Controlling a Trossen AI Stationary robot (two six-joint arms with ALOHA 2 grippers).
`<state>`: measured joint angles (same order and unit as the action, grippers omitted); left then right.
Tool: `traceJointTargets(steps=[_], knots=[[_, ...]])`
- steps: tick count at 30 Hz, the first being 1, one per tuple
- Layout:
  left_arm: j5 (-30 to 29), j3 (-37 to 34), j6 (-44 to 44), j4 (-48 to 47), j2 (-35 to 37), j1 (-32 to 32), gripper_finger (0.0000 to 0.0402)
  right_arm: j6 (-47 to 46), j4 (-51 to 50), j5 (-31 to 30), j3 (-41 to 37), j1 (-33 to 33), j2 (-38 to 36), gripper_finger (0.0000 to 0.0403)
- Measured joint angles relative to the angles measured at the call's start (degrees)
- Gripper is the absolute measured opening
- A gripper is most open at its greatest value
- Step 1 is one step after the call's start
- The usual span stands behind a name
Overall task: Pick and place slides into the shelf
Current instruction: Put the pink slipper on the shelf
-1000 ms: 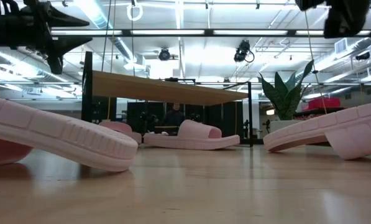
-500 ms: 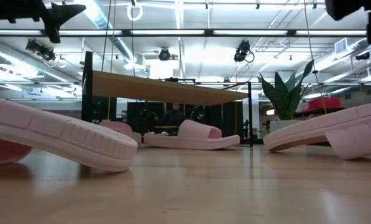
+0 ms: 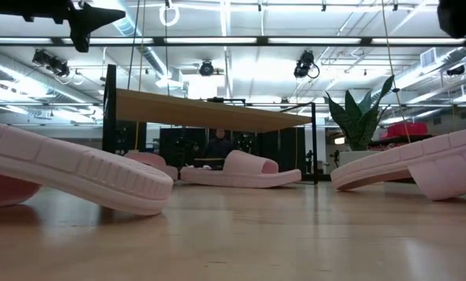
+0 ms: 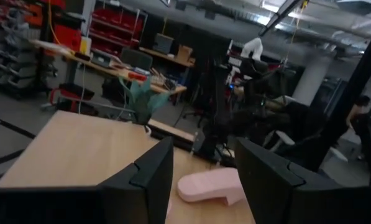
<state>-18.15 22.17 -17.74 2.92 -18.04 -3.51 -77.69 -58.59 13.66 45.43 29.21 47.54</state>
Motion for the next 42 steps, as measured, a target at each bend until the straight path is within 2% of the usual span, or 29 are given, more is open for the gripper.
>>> traceJointTargets(steps=[6, 14, 18, 27, 35, 39, 42], knots=[[0.0, 0.0, -1.1, 1.4, -2.4, 0.0, 0.018, -4.0, 6.0, -5.3, 0.0, 8.3, 1.1, 0.0073], [0.0, 0.0, 0.7, 4.6, -3.3, 0.0, 0.0178, -7.7, 9.2, -8.0, 0.0, 18.5, 6.0, 0.0073], [0.0, 0.0, 0.7, 4.6, -3.3, 0.0, 0.0177, -0.9, 14.5, -12.8, -0.1, 24.1, 10.3, 0.0086], [0.0, 0.0, 0.8, 4.6, -3.3, 0.1, 0.0176, 15.5, 22.5, -12.2, -0.1, 30.3, 21.4, 0.0167], [-2.1, 0.0, 0.4, 4.6, -3.3, 0.1, 0.0174, 27.8, 18.4, -12.2, -0.1, 29.7, 28.3, 0.0254], [-2.6, 0.0, 0.4, 4.6, -3.3, 0.1, 0.0174, 27.2, 8.3, -12.9, 0.4, 28.5, 29.5, 0.0266], [-2.7, 0.0, 0.4, 4.6, -3.3, 0.1, 0.0173, 27.9, 1.7, -17.7, 2.2, 28.0, 29.1, 0.026]])
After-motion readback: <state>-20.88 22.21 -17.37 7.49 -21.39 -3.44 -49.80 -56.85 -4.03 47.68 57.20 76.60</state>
